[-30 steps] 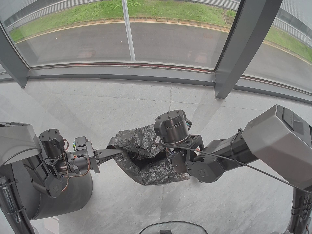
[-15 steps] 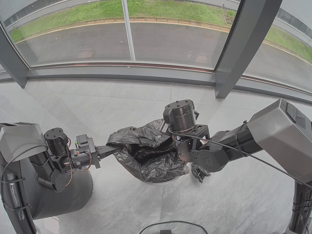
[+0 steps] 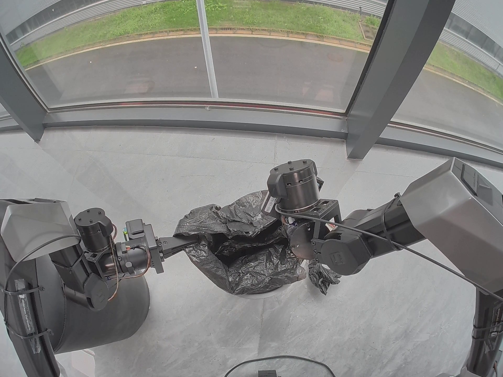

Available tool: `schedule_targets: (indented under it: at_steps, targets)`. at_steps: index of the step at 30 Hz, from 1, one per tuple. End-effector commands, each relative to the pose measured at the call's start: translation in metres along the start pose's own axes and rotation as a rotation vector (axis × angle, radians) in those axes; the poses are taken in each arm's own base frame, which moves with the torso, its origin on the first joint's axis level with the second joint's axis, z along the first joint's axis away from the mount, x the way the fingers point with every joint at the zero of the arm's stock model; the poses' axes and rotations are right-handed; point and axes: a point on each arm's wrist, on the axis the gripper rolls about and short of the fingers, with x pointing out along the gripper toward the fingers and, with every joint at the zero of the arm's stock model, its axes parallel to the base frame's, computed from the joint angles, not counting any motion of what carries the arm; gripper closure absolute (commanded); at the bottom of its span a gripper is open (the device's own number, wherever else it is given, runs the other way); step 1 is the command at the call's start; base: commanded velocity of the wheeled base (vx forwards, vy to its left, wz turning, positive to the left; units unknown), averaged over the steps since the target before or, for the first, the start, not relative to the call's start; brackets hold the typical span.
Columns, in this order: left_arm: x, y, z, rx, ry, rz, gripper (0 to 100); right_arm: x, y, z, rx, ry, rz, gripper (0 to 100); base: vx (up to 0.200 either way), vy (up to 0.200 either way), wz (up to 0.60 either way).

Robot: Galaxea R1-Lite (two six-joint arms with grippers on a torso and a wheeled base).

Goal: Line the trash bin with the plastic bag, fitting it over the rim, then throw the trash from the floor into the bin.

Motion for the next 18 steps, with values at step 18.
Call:
schedule_targets:
  at_steps: [18]
  targets:
    - [-0.020,-0.024,-0.044,-0.158,0.052,0.038,100,-0.045,-0.011,-0.014,-0.037,0.095,0.003,100,0.000,0.000,0.00]
